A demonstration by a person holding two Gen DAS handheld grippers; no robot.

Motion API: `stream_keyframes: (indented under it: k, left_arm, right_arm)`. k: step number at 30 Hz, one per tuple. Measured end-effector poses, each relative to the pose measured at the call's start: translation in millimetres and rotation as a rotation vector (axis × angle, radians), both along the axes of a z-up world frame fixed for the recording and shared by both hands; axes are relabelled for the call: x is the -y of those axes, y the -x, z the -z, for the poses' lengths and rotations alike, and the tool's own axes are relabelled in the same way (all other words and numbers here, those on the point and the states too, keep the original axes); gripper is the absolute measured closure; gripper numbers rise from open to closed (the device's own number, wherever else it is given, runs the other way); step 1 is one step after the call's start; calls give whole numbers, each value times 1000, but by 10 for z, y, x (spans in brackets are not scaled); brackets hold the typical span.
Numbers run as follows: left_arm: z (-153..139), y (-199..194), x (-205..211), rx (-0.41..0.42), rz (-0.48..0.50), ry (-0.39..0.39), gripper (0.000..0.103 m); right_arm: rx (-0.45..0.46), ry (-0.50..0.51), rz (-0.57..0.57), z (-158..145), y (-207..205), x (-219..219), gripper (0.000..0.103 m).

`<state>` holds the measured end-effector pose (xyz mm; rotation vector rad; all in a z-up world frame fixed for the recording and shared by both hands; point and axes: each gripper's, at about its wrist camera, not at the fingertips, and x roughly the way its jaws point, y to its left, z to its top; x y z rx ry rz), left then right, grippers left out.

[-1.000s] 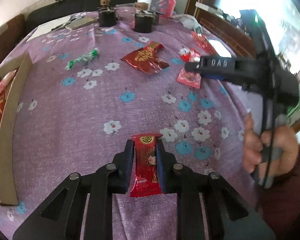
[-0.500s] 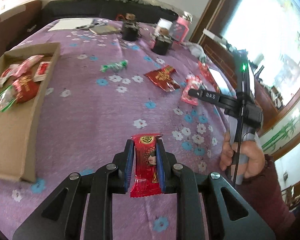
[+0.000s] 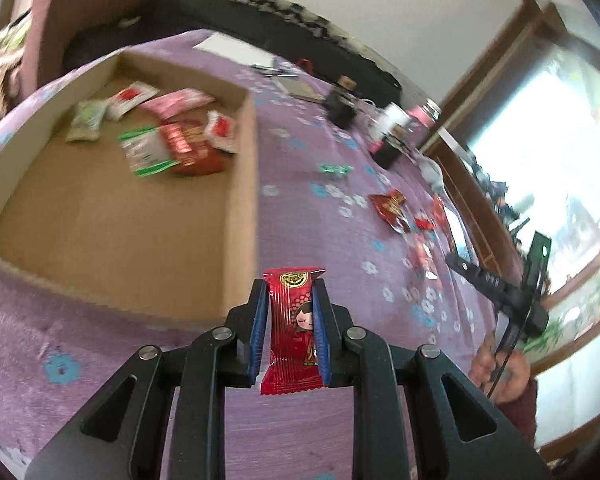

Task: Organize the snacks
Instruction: 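Grasp the pink candy bar with the right tool while the left tool holds the red bar, then carry both bars over the box and open both tools to drop them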

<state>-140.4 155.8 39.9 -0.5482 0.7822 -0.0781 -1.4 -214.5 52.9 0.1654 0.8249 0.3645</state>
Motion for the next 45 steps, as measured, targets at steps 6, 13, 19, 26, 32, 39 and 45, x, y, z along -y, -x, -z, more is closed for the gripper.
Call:
stream_keyframes:
  k: [6, 13, 19, 26, 32, 39, 45]
  left_arm:
    - [-5, 101, -121, 23, -17, 22, 85]
    - [-45, 205, -192, 36, -22, 6, 85]
    - [-133, 250, -450, 42, -62, 9, 85]
    - [-232, -12, -874, -20, -131, -77, 84]
    - [-146, -397, -1193, -122, -169, -142, 84]
    - [139, -798, -1524, -236, -193, -108, 84]
    - [185, -821, -1622, -239, -193, -95, 83]
  right_arm:
    - [28, 121, 34, 14, -69, -142, 36]
    - [-45, 266, 48, 309, -249, -396, 71]
    - [-26, 180, 32, 111, -90, -304, 75]
    - [32, 45, -151, -399, 125, -768, 75]
    - [-9, -15, -365, -513, 215, -1689, 75]
    - [-56, 17, -586, -411, 417, -2844, 76]
    - [-122, 84, -647, -46, 447, -3360, 76]
